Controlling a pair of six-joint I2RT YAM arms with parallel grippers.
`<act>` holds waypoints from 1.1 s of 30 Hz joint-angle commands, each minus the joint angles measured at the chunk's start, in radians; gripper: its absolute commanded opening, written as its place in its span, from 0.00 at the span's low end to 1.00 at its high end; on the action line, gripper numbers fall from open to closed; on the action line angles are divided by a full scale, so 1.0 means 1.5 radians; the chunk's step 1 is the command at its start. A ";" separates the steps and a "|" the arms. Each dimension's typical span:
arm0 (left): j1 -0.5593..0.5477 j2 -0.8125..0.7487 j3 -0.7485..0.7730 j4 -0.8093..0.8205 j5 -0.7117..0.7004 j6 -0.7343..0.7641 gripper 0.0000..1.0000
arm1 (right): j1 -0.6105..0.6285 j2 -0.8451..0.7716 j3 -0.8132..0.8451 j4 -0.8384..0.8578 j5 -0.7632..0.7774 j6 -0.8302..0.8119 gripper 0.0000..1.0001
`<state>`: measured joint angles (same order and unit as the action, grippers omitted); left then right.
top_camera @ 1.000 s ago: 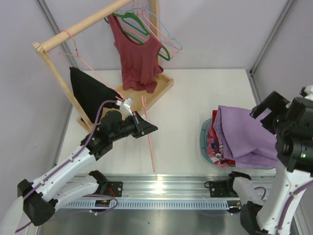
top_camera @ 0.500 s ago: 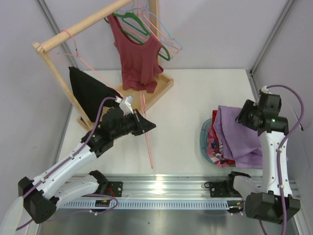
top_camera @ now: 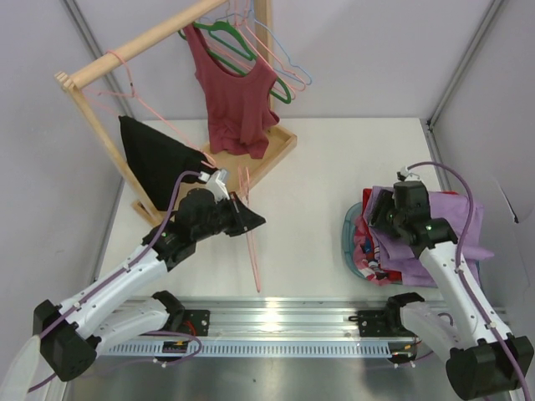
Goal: Remove the trousers from the hanger
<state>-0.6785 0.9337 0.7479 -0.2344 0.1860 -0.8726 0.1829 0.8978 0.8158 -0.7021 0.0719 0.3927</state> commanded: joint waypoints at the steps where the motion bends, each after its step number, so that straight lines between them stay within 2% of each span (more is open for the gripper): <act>1: 0.003 -0.008 -0.003 0.039 0.007 0.003 0.00 | 0.034 -0.011 0.025 0.016 0.052 0.059 0.55; 3: 0.003 -0.007 -0.006 0.044 0.011 0.003 0.00 | 0.053 -0.003 0.076 -0.030 0.061 0.059 0.64; 7: 0.003 -0.005 -0.005 0.050 0.017 0.008 0.00 | 0.055 0.013 0.305 -0.209 0.127 0.046 0.65; 11: 0.003 -0.002 0.000 0.060 0.022 0.013 0.00 | 0.034 0.002 0.386 -0.316 0.199 0.057 0.65; 13: 0.003 0.002 0.001 0.068 0.029 0.012 0.00 | 0.004 -0.012 0.374 -0.346 0.244 0.060 0.63; 15: 0.003 0.006 -0.002 0.072 0.038 0.011 0.00 | -0.029 -0.036 0.331 -0.353 0.245 0.062 0.60; 19: 0.003 0.008 -0.002 0.075 0.045 0.013 0.00 | -0.117 -0.073 0.245 -0.350 0.166 0.053 0.53; 20: 0.003 0.007 -0.001 0.072 0.045 0.015 0.00 | -0.152 -0.087 0.223 -0.352 0.135 0.052 0.48; 25: 0.003 0.012 -0.002 0.073 0.047 0.020 0.00 | -0.164 -0.143 0.167 -0.383 0.096 0.080 0.27; 31: 0.003 0.022 -0.002 0.085 0.056 0.018 0.00 | -0.164 -0.211 0.096 -0.444 0.085 0.113 0.22; 32: 0.003 0.023 -0.001 0.085 0.056 0.017 0.00 | -0.164 -0.218 0.088 -0.448 0.081 0.122 0.16; 33: 0.003 0.023 -0.002 0.084 0.056 0.018 0.00 | -0.163 -0.224 0.088 -0.455 0.084 0.125 0.16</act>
<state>-0.6781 0.9661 0.7410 -0.1570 0.2440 -0.8696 -0.0593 0.5793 0.9756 -1.3136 0.2195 0.5400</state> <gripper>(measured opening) 0.039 0.173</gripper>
